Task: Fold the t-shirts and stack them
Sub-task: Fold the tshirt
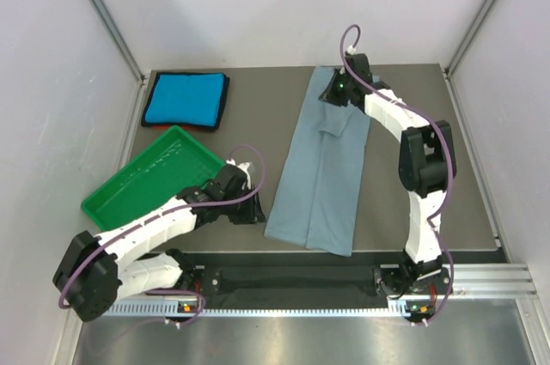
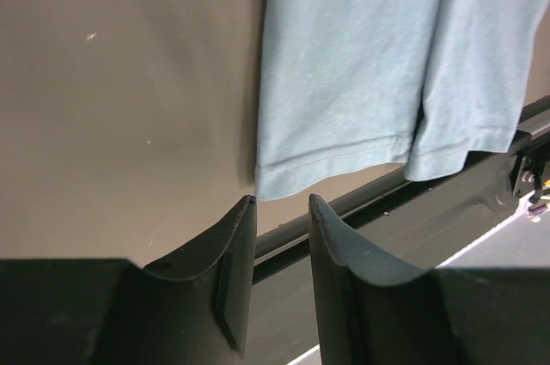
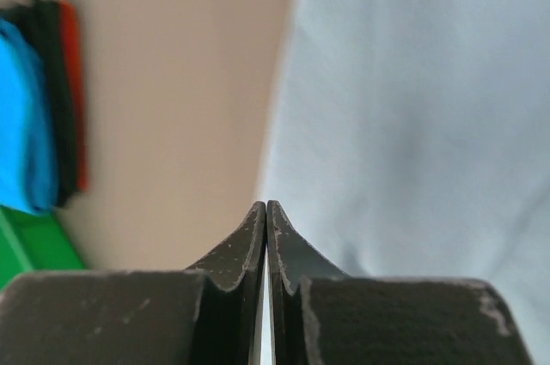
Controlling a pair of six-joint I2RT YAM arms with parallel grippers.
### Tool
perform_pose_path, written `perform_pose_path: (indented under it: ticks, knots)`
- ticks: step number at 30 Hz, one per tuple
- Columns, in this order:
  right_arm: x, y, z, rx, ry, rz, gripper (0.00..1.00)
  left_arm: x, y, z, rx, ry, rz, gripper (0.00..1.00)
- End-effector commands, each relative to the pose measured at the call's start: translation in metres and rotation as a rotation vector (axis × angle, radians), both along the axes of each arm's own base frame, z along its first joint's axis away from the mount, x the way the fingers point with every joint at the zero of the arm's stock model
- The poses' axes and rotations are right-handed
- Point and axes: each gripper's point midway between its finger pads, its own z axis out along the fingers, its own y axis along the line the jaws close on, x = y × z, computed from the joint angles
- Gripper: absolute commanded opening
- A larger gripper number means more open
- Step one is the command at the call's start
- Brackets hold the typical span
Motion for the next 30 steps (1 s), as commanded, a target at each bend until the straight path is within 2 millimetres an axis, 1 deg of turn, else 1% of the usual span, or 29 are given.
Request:
perform_pose_path:
  ticks: [1,3,4,5,7,8,11,12,13,14,15,16,18,20,22,23,25,26,27,29,30]
  knots:
    - [-0.021,-0.021,-0.002,-0.025,0.014,0.03,0.0,0.007,-0.003,0.017,-0.012,-0.053,-0.005,0.36]
    - [-0.023,-0.024,-0.01,-0.043,0.015,0.042,0.0,0.01,-0.004,0.018,-0.015,-0.055,-0.006,0.36]
    - [-0.024,-0.022,-0.017,-0.046,0.026,0.057,0.0,0.011,-0.005,0.017,-0.01,-0.052,-0.001,0.36]
    - [-0.026,-0.021,-0.036,-0.046,0.065,0.075,0.0,0.013,-0.006,0.018,-0.015,-0.058,-0.003,0.36]
    - [-0.03,-0.02,-0.061,-0.063,0.108,0.098,0.0,0.015,-0.009,0.018,-0.013,-0.056,-0.004,0.37]
    - [-0.032,-0.021,-0.08,-0.077,0.13,0.103,0.0,0.015,-0.01,0.018,-0.014,-0.053,-0.007,0.37]
    - [-0.037,-0.025,-0.113,-0.103,0.184,0.119,0.0,0.02,-0.013,0.02,-0.007,-0.058,-0.021,0.38]
    - [-0.038,-0.025,-0.114,-0.108,0.183,0.131,0.0,0.019,-0.013,0.019,0.003,-0.05,-0.027,0.38]
    - [-0.038,-0.025,-0.113,-0.11,0.178,0.136,0.0,0.021,-0.015,0.022,0.008,-0.051,-0.03,0.38]
    - [-0.035,-0.025,-0.102,-0.106,0.151,0.143,0.0,0.023,-0.014,0.022,0.016,-0.057,-0.037,0.38]
    - [-0.034,-0.025,-0.095,-0.113,0.136,0.148,0.0,0.025,-0.015,0.023,0.02,-0.062,-0.037,0.39]
    - [-0.028,-0.025,-0.082,-0.116,0.109,0.148,0.0,0.028,-0.016,0.027,0.018,-0.071,-0.038,0.4]
    - [-0.026,-0.026,-0.059,-0.125,0.081,0.156,0.02,0.03,-0.018,0.031,0.016,-0.081,-0.049,0.41]
    - [-0.022,-0.024,-0.028,-0.119,0.034,0.169,0.06,0.033,-0.021,0.035,0.018,-0.09,-0.063,0.42]
    - [-0.024,-0.019,-0.015,-0.099,0.016,0.187,0.08,0.034,-0.022,0.037,0.021,-0.089,-0.069,0.42]
    - [-0.025,-0.019,-0.015,-0.096,0.019,0.191,0.08,0.034,-0.023,0.038,0.017,-0.088,-0.073,0.43]
    - [-0.03,-0.017,-0.02,-0.096,0.028,0.201,0.08,0.032,-0.024,0.037,0.007,-0.081,-0.079,0.43]
    - [-0.033,-0.015,-0.025,-0.096,0.035,0.205,0.07,0.031,-0.026,0.037,0.001,-0.082,-0.082,0.43]
    - [-0.038,-0.014,-0.034,-0.1,0.055,0.211,0.07,0.031,-0.026,0.036,-0.002,-0.08,-0.083,0.43]
    - [-0.041,-0.013,-0.042,-0.093,0.062,0.207,0.06,0.028,-0.024,0.032,0.003,-0.07,-0.084,0.43]
    - [-0.046,-0.01,-0.05,-0.082,0.069,0.217,0.06,0.027,-0.022,0.029,0.011,-0.067,-0.085,0.43]
